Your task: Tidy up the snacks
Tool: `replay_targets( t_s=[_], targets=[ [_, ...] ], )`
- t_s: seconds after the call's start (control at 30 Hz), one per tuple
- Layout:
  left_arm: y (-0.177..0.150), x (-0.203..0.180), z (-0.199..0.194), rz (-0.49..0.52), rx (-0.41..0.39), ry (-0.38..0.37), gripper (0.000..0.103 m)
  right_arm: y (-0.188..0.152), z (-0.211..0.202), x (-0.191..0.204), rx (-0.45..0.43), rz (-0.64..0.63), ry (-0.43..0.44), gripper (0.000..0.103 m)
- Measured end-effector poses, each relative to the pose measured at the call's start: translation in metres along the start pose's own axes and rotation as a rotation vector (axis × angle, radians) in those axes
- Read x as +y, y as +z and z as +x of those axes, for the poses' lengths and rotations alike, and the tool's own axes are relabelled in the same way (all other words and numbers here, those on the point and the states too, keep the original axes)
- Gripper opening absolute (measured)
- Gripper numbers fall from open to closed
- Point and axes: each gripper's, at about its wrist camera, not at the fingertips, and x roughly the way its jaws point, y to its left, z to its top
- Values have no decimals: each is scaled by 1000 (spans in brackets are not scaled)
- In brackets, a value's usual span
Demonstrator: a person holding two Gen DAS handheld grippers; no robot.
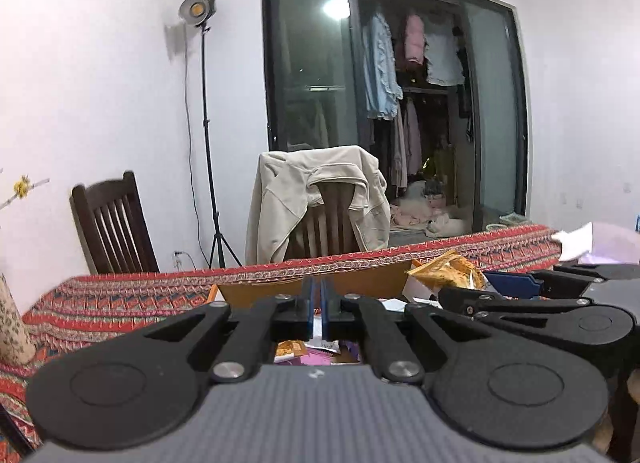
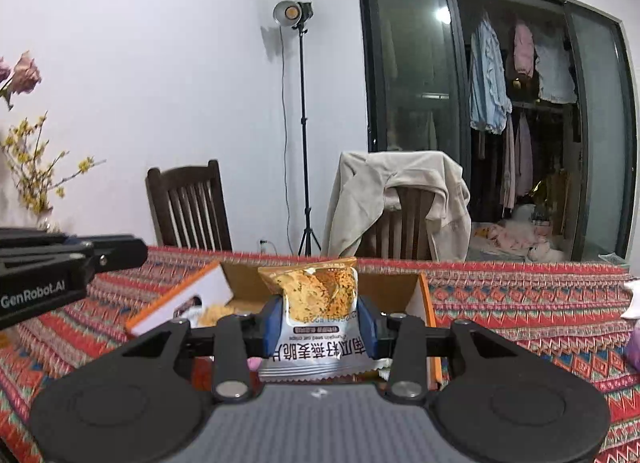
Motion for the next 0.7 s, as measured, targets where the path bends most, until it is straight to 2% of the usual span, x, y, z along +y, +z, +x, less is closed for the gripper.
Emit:
replay_targets(
  t_s=[0.07,0.17,0.2,0.23,0.27,0.3,0.33,0.43,0.7],
  targets=[
    [-4,7,2,-23,25,-1,5,-3,-1,0,2,11,0,39],
    [-14,18,13,-72,113,-12,9,-12,-3,-2,22,23,0,39],
    [-19,21,19,-96,155,-19,19,-16,-5,-4,29,25,-2,39],
    [-23,24,22,-112,185,-25,42,-18,-7,-5,34,27,-4,39],
    [-27,26,26,-126,219,-23,59,-21,-8,-6,39,29,-5,39],
    [-33,27,30,-138,248,-6,87,-24,-10,-7,43,30,-8,39],
    [-36,30,32,-142,265,6,97,-27,-12,-8,44,30,-11,39],
    [-49,25,44,-111,334,13,103,-34,-17,-9,44,24,-22,39],
    [-92,14,71,1,477,116,103,-56,-18,-11,62,27,-30,39]
  ],
)
